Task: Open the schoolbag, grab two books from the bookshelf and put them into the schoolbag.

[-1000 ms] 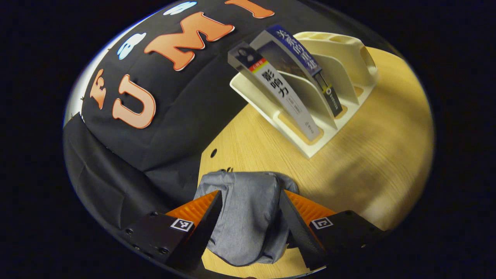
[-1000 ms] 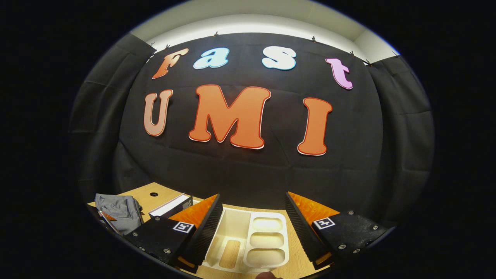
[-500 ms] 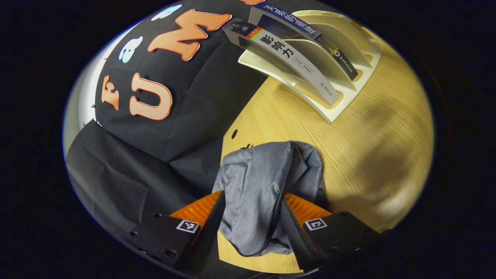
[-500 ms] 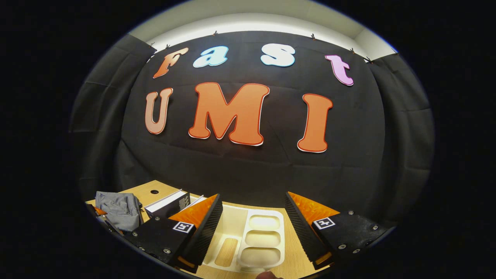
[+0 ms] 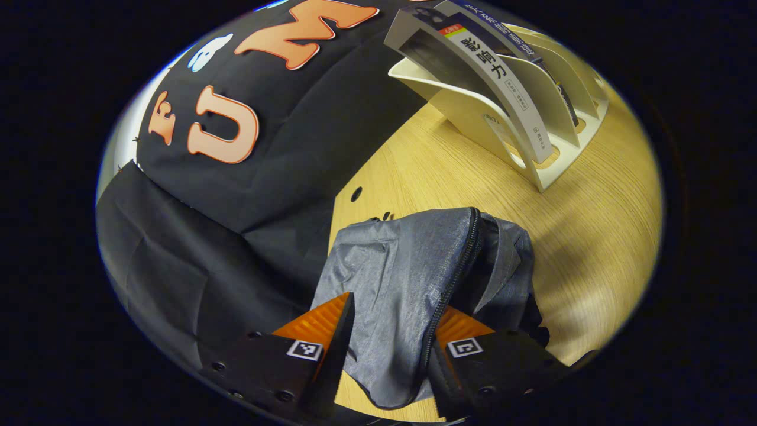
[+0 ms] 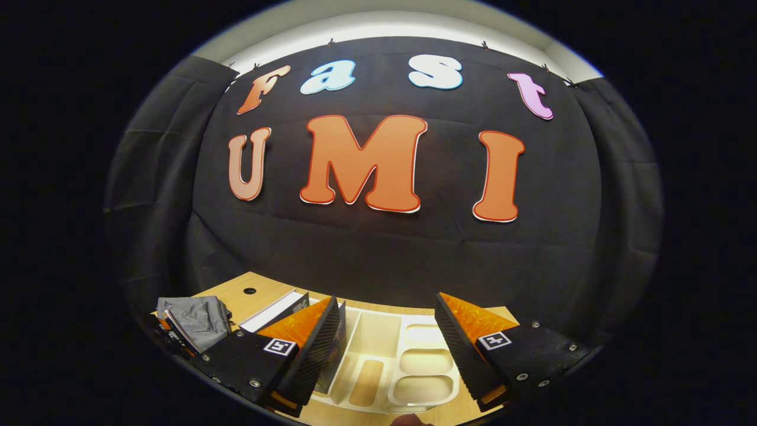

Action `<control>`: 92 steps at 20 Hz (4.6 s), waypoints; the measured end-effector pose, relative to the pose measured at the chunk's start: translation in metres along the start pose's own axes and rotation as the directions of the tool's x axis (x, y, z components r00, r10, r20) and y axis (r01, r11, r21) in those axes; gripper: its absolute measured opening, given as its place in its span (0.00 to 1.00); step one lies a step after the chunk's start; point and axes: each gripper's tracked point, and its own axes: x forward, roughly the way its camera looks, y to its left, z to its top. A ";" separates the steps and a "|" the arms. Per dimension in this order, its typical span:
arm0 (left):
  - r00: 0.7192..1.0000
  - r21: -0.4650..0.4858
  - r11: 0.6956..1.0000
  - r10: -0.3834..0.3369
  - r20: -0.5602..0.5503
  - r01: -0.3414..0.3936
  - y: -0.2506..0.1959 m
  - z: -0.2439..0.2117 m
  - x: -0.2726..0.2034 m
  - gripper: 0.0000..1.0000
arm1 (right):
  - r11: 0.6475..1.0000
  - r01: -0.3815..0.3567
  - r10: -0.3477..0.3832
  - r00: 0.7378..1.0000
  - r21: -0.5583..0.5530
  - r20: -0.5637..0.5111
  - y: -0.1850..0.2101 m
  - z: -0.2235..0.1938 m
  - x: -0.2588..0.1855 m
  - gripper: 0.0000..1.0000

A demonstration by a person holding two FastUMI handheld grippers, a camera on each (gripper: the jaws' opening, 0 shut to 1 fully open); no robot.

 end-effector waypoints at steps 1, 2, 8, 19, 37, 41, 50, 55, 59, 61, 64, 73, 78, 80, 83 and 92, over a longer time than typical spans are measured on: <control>0.999 -0.002 0.999 -0.037 -0.007 0.037 -0.001 -0.002 0.002 0.53 | 1.000 -0.001 0.001 1.000 -0.008 -0.006 0.006 0.003 0.004 0.95; 0.996 0.001 0.997 -0.083 -0.013 0.083 -0.004 -0.001 0.004 0.47 | 1.000 0.006 -0.006 1.000 -0.020 -0.018 0.012 0.004 0.008 0.96; 0.956 -0.060 0.956 -0.290 -0.038 0.287 -0.007 0.003 0.004 0.09 | 1.000 0.005 -0.010 0.984 -0.030 -0.177 0.052 -0.007 0.033 0.96; 0.821 -0.138 0.816 -0.570 -0.026 0.562 0.047 0.014 -0.007 0.07 | 0.997 -0.034 0.005 0.923 -0.068 -0.384 0.114 -0.012 0.062 0.96; 0.632 -0.053 0.630 -0.774 0.029 0.774 0.137 0.059 -0.013 0.07 | 0.999 0.002 -0.025 0.712 -0.034 -0.702 0.149 -0.046 0.074 0.98; 0.615 -0.059 0.613 -0.788 0.016 0.788 0.146 0.070 -0.015 0.07 | 0.996 -0.029 0.082 0.615 0.081 -0.784 0.163 -0.055 0.079 0.97; 0.629 -0.109 0.626 -0.778 -0.016 0.772 0.142 0.077 -0.015 0.07 | 0.996 -0.033 0.084 0.379 0.077 -0.921 0.160 -0.115 0.083 0.75; 0.640 -0.141 0.636 -0.768 -0.024 0.758 0.138 0.074 -0.017 0.07 | 0.991 0.044 0.109 0.307 0.129 -0.946 0.169 -0.133 0.078 0.44; 0.642 -0.170 0.636 -0.766 -0.023 0.753 0.135 0.070 -0.017 0.07 | 0.984 0.071 0.133 0.315 0.163 -0.940 0.160 -0.126 0.071 0.37; 0.644 -0.178 0.638 -0.765 -0.025 0.750 0.134 0.068 -0.018 0.07 | 0.976 0.086 0.161 0.342 0.202 -0.926 0.152 -0.112 0.067 0.36; 0.645 -0.186 0.638 -0.764 -0.023 0.748 0.132 0.067 -0.019 0.07 | 0.957 0.111 0.201 0.410 0.267 -0.890 0.140 -0.083 0.059 0.35; 0.646 -0.198 0.636 -0.763 -0.018 0.745 0.131 0.064 -0.020 0.07 | 0.900 0.122 0.289 0.550 0.418 -0.784 0.115 -0.010 0.018 0.35; 0.653 -0.202 0.639 -0.758 -0.001 0.742 0.129 0.064 -0.019 0.07 | 0.875 0.057 0.342 0.628 0.480 -0.699 0.121 0.022 -0.014 0.34; 0.655 -0.205 0.640 -0.756 0.006 0.741 0.127 0.062 -0.018 0.07 | 0.863 0.030 0.371 0.642 0.505 -0.672 0.126 0.026 -0.026 0.34; 0.653 -0.214 0.634 -0.757 0.019 0.743 0.124 0.060 -0.017 0.07 | 0.836 -0.012 0.427 0.643 0.549 -0.636 0.140 0.023 -0.043 0.34; 0.664 -0.266 0.628 -0.744 0.068 0.731 0.118 0.058 -0.017 0.07 | 0.772 -0.080 0.519 0.652 0.631 -0.553 0.182 -0.007 -0.083 0.33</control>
